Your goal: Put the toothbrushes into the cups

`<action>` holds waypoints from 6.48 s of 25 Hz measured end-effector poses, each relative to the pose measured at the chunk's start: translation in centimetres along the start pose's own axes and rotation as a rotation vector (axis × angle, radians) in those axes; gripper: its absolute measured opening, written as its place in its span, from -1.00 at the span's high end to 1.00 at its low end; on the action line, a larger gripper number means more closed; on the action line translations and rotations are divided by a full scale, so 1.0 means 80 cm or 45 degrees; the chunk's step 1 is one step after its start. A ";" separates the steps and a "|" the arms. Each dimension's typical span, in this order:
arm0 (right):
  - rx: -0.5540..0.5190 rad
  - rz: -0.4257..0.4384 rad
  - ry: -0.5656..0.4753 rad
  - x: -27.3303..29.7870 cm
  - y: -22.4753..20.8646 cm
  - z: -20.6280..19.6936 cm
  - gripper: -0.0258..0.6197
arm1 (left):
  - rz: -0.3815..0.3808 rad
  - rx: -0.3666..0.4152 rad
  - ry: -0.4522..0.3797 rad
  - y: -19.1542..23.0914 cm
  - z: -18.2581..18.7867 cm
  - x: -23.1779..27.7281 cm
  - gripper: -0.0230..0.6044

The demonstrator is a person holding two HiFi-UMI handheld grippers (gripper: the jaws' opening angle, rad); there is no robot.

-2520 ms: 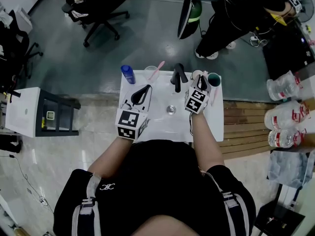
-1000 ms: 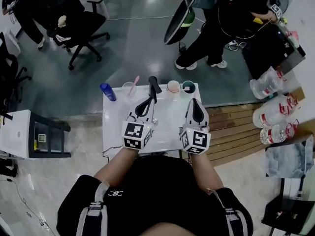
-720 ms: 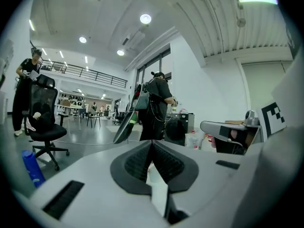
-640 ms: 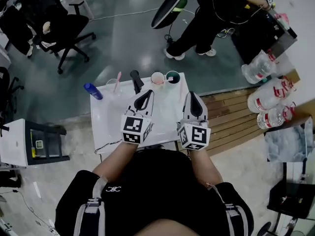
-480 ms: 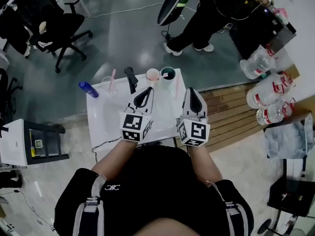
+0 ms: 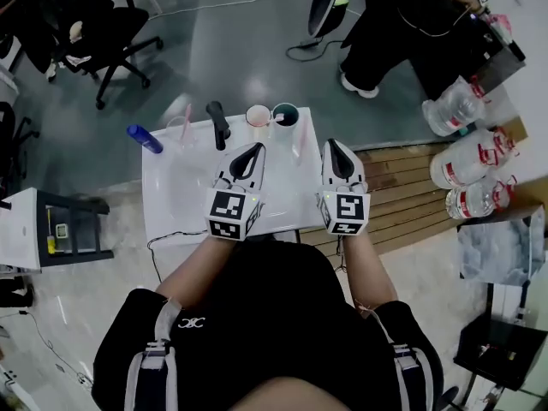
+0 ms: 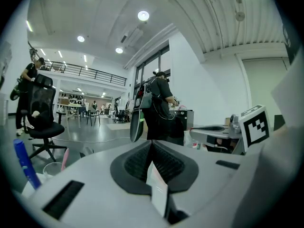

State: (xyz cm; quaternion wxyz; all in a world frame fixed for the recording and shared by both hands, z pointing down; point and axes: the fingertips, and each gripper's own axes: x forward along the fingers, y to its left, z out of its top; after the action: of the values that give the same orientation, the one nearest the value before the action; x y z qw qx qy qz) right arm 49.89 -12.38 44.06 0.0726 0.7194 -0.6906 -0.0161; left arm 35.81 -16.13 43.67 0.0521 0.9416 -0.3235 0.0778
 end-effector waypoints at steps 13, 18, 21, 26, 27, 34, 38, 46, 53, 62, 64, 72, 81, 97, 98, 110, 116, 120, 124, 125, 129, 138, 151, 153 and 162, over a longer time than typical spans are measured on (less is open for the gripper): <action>-1.290 0.864 0.429 0.075 0.013 -0.146 0.52 | 0.188 -0.027 0.032 0.035 -0.020 -0.018 0.88; -1.612 1.096 0.499 0.099 0.025 -0.202 0.53 | 0.308 -0.055 0.035 0.065 -0.028 -0.033 0.88; -1.841 1.226 0.520 0.112 0.027 -0.236 0.53 | 0.395 -0.078 0.040 0.086 -0.035 -0.048 0.88; -2.035 1.365 0.537 0.127 0.038 -0.269 0.53 | 0.526 -0.127 0.049 0.118 -0.052 -0.076 0.88; -2.079 1.384 0.537 0.129 0.040 -0.276 0.53 | 0.548 -0.141 0.052 0.123 -0.057 -0.081 0.88; -2.262 1.457 0.586 0.144 0.051 -0.315 0.52 | 0.631 -0.222 0.054 0.138 -0.081 -0.104 0.88; -2.327 1.519 0.636 0.140 0.054 -0.325 0.62 | 0.658 -0.246 0.048 0.140 -0.091 -0.113 0.88; -2.332 1.547 0.719 0.137 0.055 -0.328 0.71 | 0.667 -0.271 0.036 0.144 -0.095 -0.120 0.88; -2.281 1.510 0.629 0.116 0.059 -0.319 0.71 | 0.620 -0.245 0.018 0.138 -0.083 -0.114 0.88; -1.848 1.312 0.520 0.084 0.082 -0.230 0.73 | 0.498 -0.189 -0.011 0.119 -0.052 -0.088 0.88; -1.649 1.275 0.520 0.076 0.088 -0.200 0.73 | 0.468 -0.173 -0.017 0.114 -0.043 -0.082 0.88; -0.868 1.143 0.484 0.064 0.091 -0.090 0.73 | 0.365 -0.118 -0.037 0.100 -0.015 -0.059 0.88; -0.172 0.784 0.216 0.105 0.041 0.042 0.73 | 0.333 -0.111 -0.050 0.100 0.000 -0.047 0.88; 0.164 0.507 0.472 0.179 0.030 -0.034 0.73 | 0.378 -0.107 -0.053 0.105 -0.005 -0.065 0.88; 0.172 0.495 0.489 0.182 0.032 -0.039 0.73 | 0.378 -0.106 -0.052 0.105 -0.005 -0.065 0.88; 0.277 0.425 0.599 0.196 0.042 -0.094 0.73 | 0.384 -0.097 -0.044 0.098 -0.010 -0.066 0.88; 0.288 0.412 0.630 0.197 0.043 -0.112 0.73 | 0.385 -0.093 -0.044 0.095 -0.011 -0.067 0.88; 0.296 0.429 0.654 0.198 0.047 -0.126 0.72 | 0.382 -0.088 -0.042 0.092 -0.009 -0.067 0.88; 0.242 0.404 0.661 0.194 0.045 -0.131 0.71 | 0.381 -0.083 -0.042 0.090 -0.008 -0.067 0.88; 0.231 0.403 0.657 0.193 0.045 -0.131 0.69 | 0.381 -0.082 -0.042 0.089 -0.008 -0.067 0.88; 0.213 0.434 0.627 0.190 0.051 -0.128 0.51 | 0.379 -0.084 -0.043 0.088 -0.007 -0.069 0.88; 0.126 0.449 0.523 0.165 0.054 -0.102 0.29 | 0.342 -0.087 -0.041 0.077 -0.007 -0.065 0.88; 0.122 0.320 -0.079 0.080 0.050 0.029 0.65 | 0.312 -0.054 -0.066 0.060 0.006 -0.054 0.88; 0.118 0.279 -0.165 0.057 0.051 0.048 0.87 | 0.313 -0.045 -0.061 0.058 0.006 -0.054 0.88; 0.195 0.336 -0.161 0.009 0.085 0.045 0.88 | 0.303 -0.023 -0.017 0.052 -0.003 -0.053 0.88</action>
State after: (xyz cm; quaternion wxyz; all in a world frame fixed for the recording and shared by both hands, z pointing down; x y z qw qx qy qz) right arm 42.73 -13.66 41.45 -0.0245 0.6233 -0.7816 0.0009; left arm 29.92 -16.84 43.36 0.0488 0.8964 -0.4342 0.0743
